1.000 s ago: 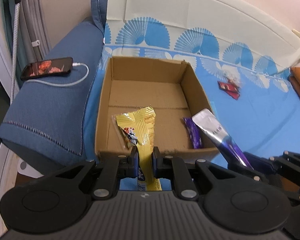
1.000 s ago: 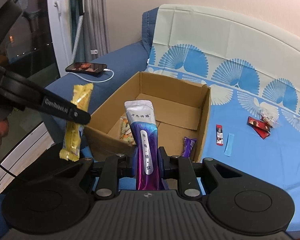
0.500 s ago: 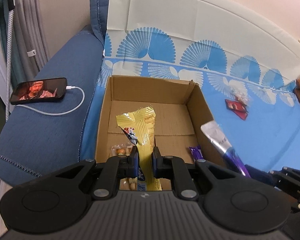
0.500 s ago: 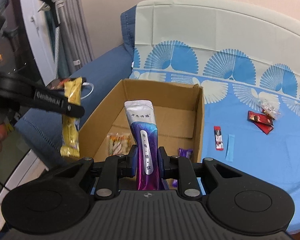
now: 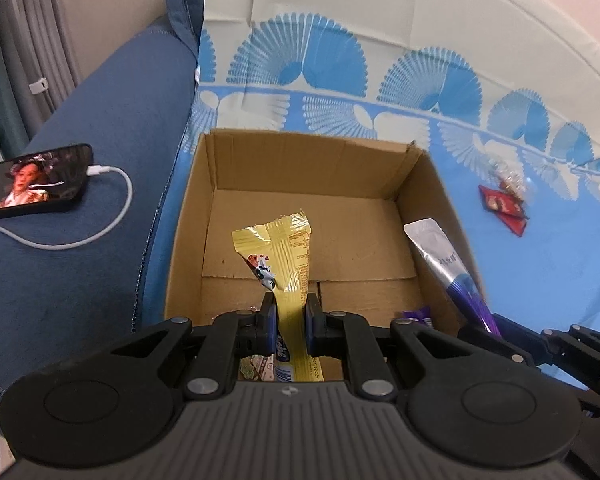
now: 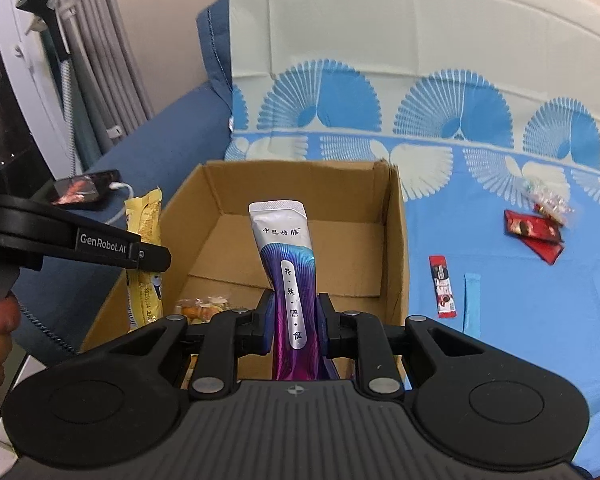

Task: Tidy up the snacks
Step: 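Carry the yellow wafer bar and purple-pink tube snack over the box with both tools, then open both tools to drop the wafer bar and tube snack into the box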

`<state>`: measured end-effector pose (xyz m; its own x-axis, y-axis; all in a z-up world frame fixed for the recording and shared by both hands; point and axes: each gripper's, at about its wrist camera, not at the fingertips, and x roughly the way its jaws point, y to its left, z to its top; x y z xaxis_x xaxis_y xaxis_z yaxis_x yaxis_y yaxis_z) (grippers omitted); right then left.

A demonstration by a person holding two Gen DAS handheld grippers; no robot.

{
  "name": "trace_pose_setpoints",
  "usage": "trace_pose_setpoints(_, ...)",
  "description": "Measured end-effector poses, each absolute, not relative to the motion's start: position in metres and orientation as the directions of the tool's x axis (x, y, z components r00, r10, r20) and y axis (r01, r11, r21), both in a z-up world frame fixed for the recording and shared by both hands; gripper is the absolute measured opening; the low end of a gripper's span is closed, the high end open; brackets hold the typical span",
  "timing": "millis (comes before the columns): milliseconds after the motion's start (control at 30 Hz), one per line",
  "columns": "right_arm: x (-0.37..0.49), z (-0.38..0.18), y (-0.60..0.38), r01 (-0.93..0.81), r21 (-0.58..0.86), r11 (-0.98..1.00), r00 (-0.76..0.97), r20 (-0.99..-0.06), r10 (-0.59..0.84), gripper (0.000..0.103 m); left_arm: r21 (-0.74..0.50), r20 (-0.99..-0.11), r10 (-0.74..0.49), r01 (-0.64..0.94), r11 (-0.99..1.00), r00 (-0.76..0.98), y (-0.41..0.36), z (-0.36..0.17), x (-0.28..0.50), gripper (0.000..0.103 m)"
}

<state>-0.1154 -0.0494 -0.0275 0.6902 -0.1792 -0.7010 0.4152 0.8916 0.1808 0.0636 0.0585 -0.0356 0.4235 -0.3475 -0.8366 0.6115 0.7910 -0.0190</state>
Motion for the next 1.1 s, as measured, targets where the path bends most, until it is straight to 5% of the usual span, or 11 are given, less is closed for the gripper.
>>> trace_pose_setpoints(533,-0.080,-0.077,-0.064,0.434,0.174,0.884,0.618,-0.771,-0.152,0.025,0.054,-0.877,-0.256,0.613,0.788,0.407,0.037,-0.090,0.097,0.016)
trace_pose_setpoints(567,-0.079,-0.078,-0.064,0.433,0.172,0.885,0.614,-0.775,-0.151,0.027,0.058,-0.875,-0.255,0.613,0.788,0.411,0.037,-0.090,0.097,0.021)
trace_pose_setpoints(600,-0.077,-0.079,-0.064,0.434,0.170,0.885,0.612,-0.776,-0.151,0.030,0.055,-0.877,-0.256,0.615,0.787,0.407,0.038,-0.090,0.098,0.047)
trace_pose_setpoints(633,-0.077,-0.078,-0.064,0.435,0.168,0.884,0.614,-0.774,-0.155,0.045,0.052,-0.879,-0.254,0.611,0.790,0.403,0.039,-0.090,0.099,0.088)
trace_pose_setpoints(667,-0.077,-0.076,-0.063,0.440,0.162,0.883,0.615,-0.771,-0.166,0.054,0.049,-0.878,-0.249,0.595,0.802,0.409,0.040,-0.089,0.100,0.102)
trace_pose_setpoints(733,-0.080,-0.070,-0.062,0.463,0.132,0.877,0.616,-0.759,-0.211,0.073,0.047,-0.849,-0.263,0.562,0.826,0.458,0.050,-0.081,0.096,0.103)
trace_pose_setpoints(1100,-0.134,-0.031,-0.030,0.440,0.113,0.891,0.648,-0.727,-0.228,0.078,0.117,-0.839,-0.220,0.561,0.819,0.497,0.092,-0.054,0.029,0.103)
